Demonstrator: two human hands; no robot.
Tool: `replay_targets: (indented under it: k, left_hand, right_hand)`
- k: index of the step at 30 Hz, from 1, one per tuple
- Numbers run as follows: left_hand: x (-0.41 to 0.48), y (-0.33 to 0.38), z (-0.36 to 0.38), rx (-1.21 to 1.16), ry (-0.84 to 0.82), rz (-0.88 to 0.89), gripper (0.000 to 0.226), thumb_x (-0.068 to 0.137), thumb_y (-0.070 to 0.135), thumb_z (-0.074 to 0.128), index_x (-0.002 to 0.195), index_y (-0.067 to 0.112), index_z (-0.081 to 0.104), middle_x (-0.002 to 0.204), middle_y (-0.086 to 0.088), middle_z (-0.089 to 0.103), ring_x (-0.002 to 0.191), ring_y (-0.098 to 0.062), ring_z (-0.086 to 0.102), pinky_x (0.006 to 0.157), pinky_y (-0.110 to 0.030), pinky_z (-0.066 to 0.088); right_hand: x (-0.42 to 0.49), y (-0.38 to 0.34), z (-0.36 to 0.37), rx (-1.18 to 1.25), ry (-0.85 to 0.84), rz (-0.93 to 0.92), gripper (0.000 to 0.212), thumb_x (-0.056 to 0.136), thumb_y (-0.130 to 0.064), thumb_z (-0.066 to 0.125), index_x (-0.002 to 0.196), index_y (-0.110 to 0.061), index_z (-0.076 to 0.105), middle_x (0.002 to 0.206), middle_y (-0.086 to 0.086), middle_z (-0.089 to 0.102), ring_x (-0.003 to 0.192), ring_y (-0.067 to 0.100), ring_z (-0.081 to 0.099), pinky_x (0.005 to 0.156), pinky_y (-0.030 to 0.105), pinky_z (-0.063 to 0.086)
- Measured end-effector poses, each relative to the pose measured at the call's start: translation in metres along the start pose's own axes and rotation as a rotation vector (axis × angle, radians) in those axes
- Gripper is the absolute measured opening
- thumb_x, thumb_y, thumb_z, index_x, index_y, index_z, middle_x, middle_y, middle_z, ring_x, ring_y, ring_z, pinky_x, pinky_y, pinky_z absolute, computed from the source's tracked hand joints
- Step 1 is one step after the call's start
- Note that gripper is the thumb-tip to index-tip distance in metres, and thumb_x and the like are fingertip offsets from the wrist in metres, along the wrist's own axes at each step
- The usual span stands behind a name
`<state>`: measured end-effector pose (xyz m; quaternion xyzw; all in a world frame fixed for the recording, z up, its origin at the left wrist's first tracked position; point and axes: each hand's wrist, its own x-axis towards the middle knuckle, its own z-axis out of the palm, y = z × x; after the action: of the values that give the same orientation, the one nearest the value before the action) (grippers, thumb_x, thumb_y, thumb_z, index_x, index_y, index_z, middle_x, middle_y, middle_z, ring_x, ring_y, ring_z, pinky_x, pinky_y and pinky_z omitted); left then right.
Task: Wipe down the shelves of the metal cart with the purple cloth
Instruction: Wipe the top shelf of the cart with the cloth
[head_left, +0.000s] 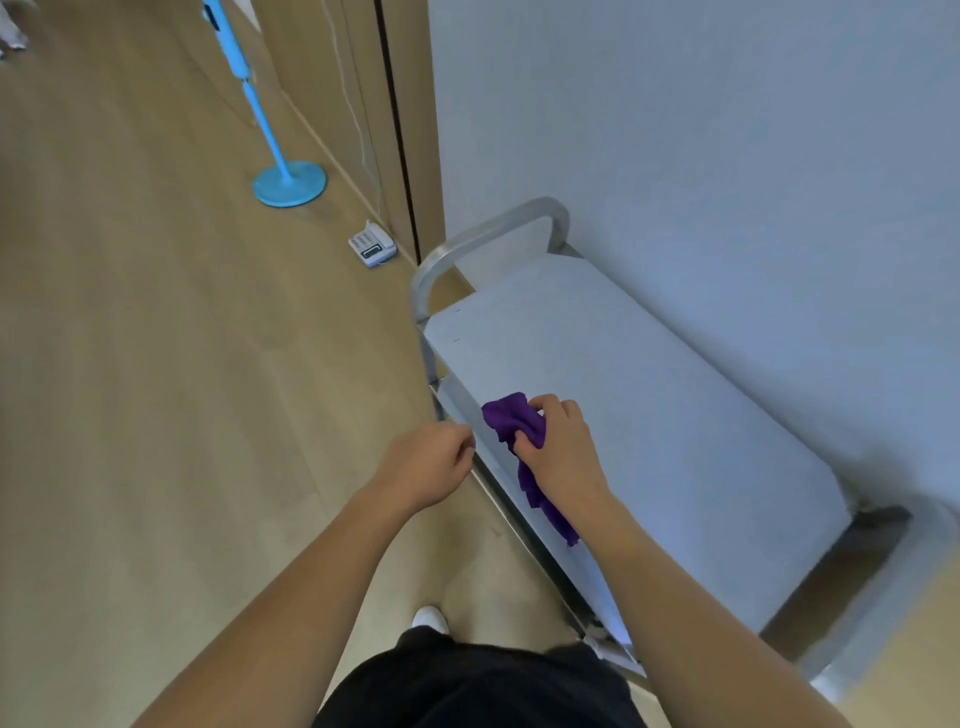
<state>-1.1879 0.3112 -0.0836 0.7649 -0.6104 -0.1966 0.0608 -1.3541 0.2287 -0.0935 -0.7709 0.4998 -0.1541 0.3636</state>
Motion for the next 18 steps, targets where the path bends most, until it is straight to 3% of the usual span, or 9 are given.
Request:
replay_targets:
  k: [13, 18]
  left_hand:
    - [0.135, -0.054, -0.021, -0.01, -0.096, 0.079, 0.022, 0.097, 0.026, 0.043, 0.101, 0.019, 0.064, 0.095, 0.005, 0.066, 0.081, -0.015, 0.06, 0.067, -0.032, 0.05]
    - [0.175, -0.079, -0.029, 0.019, -0.135, 0.071, 0.021, 0.096, 0.025, 0.043, 0.102, 0.021, 0.063, 0.095, 0.007, 0.066, 0.081, -0.015, 0.06, 0.068, -0.031, 0.05]
  right_hand:
    - [0.127, -0.001, 0.023, -0.095, 0.043, 0.078, 0.035, 0.089, -0.019, 0.063, 0.122, -0.013, 0.052, 0.114, 0.009, 0.05, 0.095, 0.023, 0.054, 0.079, 0.026, 0.047]
    - [0.16, -0.005, 0.038, -0.113, 0.001, 0.135, 0.035, 0.092, -0.019, 0.06, 0.125, -0.016, 0.05, 0.12, 0.008, 0.048, 0.103, 0.024, 0.051, 0.088, 0.031, 0.049]
